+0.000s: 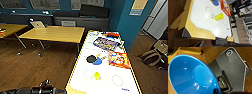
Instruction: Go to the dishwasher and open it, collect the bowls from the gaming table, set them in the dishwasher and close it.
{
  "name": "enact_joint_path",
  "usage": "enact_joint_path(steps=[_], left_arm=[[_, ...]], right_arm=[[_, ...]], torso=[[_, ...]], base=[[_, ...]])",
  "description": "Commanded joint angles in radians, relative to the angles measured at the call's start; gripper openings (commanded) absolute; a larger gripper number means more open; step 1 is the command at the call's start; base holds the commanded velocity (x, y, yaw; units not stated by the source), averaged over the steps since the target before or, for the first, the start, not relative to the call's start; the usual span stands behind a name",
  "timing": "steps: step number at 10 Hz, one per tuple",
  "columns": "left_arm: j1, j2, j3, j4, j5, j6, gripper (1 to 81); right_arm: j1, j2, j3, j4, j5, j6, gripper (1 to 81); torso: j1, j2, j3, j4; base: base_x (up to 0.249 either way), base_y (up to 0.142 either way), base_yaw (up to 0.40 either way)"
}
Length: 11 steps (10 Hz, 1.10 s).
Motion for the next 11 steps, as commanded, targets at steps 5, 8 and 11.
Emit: enact_joint_path(steps=[5,8,11], left_arm=[[-0.377,0.173,-0.1,-0.007,0.269,-0.113,81.1],[-0.387,0.285,-0.117,0.16,0.275,-0.271,81.1],[-0.39,0.373,-0.084,0.49,0.332,-0.598,81.1]], right_arm=[[0.065,0.001,-0.01,-0.028,-0.111,-0.002,1.0],[0.075,0.011,-0.016,-0.027,-0.126,-0.002,1.0],[0.079,0.014,-0.025,-0.028,-0.126,-0.002,1.0]], torso=[[0.0,0.0,0.0,0.0],[0.0,0.0,0.0,0.0],[0.0,0.001,0.0,0.0]], base=[[0.0,0.0,0.0],[0.0,0.0,0.0],[0.0,0.0,0.0]])
